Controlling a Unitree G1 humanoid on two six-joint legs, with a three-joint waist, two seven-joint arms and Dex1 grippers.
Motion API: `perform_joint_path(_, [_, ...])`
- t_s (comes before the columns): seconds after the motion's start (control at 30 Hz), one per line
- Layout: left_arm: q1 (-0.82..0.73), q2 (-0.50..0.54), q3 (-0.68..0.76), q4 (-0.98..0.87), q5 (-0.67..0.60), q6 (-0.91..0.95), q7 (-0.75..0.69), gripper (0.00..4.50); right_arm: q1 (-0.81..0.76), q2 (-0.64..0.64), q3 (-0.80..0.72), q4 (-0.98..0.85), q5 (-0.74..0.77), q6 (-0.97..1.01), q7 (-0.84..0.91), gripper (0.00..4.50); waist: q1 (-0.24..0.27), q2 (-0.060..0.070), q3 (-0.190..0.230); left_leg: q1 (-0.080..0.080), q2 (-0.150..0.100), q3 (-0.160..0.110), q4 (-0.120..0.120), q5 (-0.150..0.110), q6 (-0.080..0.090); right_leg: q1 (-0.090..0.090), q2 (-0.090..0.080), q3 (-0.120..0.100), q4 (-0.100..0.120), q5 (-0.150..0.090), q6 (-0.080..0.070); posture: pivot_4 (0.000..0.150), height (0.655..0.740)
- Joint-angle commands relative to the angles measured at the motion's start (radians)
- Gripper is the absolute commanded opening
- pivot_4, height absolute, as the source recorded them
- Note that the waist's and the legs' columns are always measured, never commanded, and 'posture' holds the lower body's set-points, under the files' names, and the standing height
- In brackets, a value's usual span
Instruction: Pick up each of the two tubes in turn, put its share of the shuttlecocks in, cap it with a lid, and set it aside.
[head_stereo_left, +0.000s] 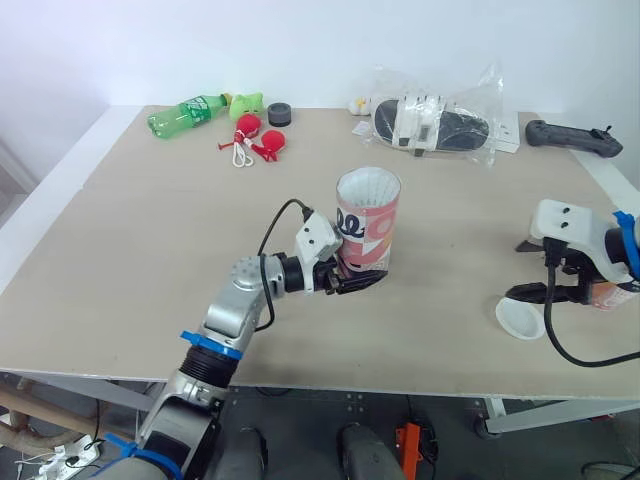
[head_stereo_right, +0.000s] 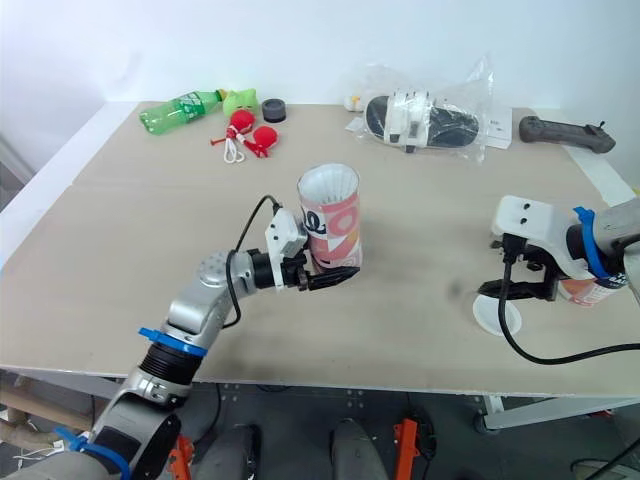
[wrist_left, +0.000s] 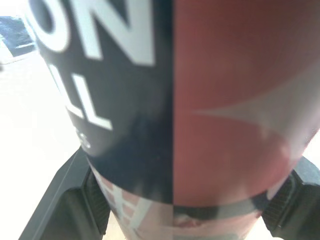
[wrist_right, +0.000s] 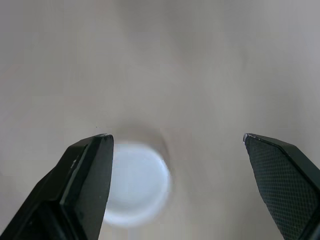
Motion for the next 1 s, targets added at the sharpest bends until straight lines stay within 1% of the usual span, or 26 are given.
perform_joint_path(0.03, [0.026,-0.013,-0.018,0.027,0.018,-0.092,0.023,3.09,-0.091,0.023,0.057,0.142,-0.099,-0.103,0.052,4.45,0.000,0.000,0.000,0.000,0.000,0.000,0.000,0.000,0.000,0.000,0.000,0.000,0.000,0.000,0.000,0.150,0.7400])
perform_joint_path(0.13, [0.069,-0.009,-0.047,0.039,0.037,-0.122,0.028,3.09,-0.158,0.056,0.119,0.265,-0.185,-0.190,0.071,4.45,0.000,0.000,0.000,0.000,0.000,0.000,-0.001,0.000,0.000,0.000,0.000,0.000,0.000,0.000,0.000,0.150,0.7400])
perform_joint_path(0.2, [0.089,0.003,-0.070,0.037,0.054,-0.117,0.028,3.09,-0.186,0.082,0.139,0.319,-0.212,-0.218,0.091,4.45,0.001,0.001,0.000,-0.001,0.000,0.000,-0.001,0.000,0.000,0.000,0.000,0.001,0.000,-0.001,0.001,0.150,0.7400])
perform_joint_path(0.4, [0.093,0.042,-0.109,0.048,0.093,-0.093,0.021,3.09,-0.187,0.136,0.149,0.399,-0.249,-0.248,0.111,4.45,0.006,0.001,0.000,0.000,-0.001,0.000,-0.002,0.000,0.000,0.000,0.000,0.001,0.000,-0.001,0.001,0.150,0.7400])
perform_joint_path(0.63, [0.086,0.062,-0.118,0.058,0.089,-0.079,0.005,3.09,-0.190,0.186,0.157,0.473,-0.280,-0.262,0.129,4.45,0.006,0.002,-0.001,0.002,-0.001,0.000,-0.002,0.000,0.000,0.002,0.000,0.001,0.000,-0.001,0.000,0.150,0.7400])
perform_joint_path(0.67, [0.086,0.061,-0.118,0.058,0.088,-0.079,0.008,3.09,-0.191,0.193,0.158,0.484,-0.284,-0.268,0.127,3.97,0.006,0.002,-0.001,0.003,-0.001,0.000,-0.002,0.000,-0.001,0.002,0.000,0.001,0.000,-0.001,0.000,0.150,0.7400])
perform_joint_path(0.7, [0.085,0.061,-0.117,0.058,0.087,-0.078,0.010,3.09,-0.193,0.199,0.159,0.494,-0.288,-0.272,0.126,3.75,0.006,0.002,-0.001,0.003,-0.001,0.000,-0.002,0.000,-0.001,0.003,0.000,0.001,0.000,-0.001,0.000,0.150,0.7400])
perform_joint_path(0.73, [0.085,0.060,-0.117,0.058,0.086,-0.078,0.012,3.09,-0.194,0.204,0.161,0.504,-0.292,-0.275,0.127,3.33,0.005,0.002,-0.001,0.004,-0.001,0.000,-0.002,0.000,-0.001,0.004,0.000,0.001,0.000,-0.001,0.001,0.150,0.7400])
perform_joint_path(0.8, [0.085,0.060,-0.118,0.057,0.087,-0.077,0.014,3.09,-0.194,0.213,0.167,0.521,-0.299,-0.279,0.140,2.41,0.004,0.001,0.000,0.006,-0.001,0.000,-0.002,0.000,-0.001,0.006,0.000,0.001,0.000,-0.001,0.001,0.150,0.7400])
perform_joint_path(0.87, [0.083,0.061,-0.120,0.053,0.090,-0.080,0.016,3.09,-0.198,0.222,0.172,0.545,-0.307,-0.285,0.151,1.29,0.003,-0.001,0.000,0.011,-0.001,0.000,-0.002,0.000,-0.001,0.011,0.000,0.001,0.000,-0.001,0.000,0.150,0.7400])
perform_joint_path(0.9, [0.082,0.062,-0.120,0.051,0.091,-0.081,0.017,3.09,-0.199,0.224,0.173,0.553,-0.310,-0.289,0.154,0.96,0.001,-0.001,0.001,0.013,-0.001,0.000,-0.002,0.000,-0.001,0.013,0.000,0.001,0.000,-0.001,0.000,0.150,0.7400])
perform_joint_path(0.97, [0.077,0.063,-0.118,0.051,0.091,-0.078,0.022,3.09,-0.204,0.231,0.177,0.581,-0.317,-0.305,0.160,0.13,0.000,-0.001,0.001,0.015,-0.001,0.000,-0.001,0.000,-0.001,0.016,0.000,0.002,0.000,-0.002,-0.002,0.150,0.7400])
perform_joint_path(1.0, [0.076,0.064,-0.116,0.052,0.092,-0.078,0.024,3.09,-0.205,0.234,0.175,0.589,-0.316,-0.314,0.162,0.05,-0.001,-0.001,0.000,0.015,-0.001,0.000,-0.001,0.000,-0.001,0.016,0.000,0.002,0.000,-0.003,-0.003,0.150,0.7400])
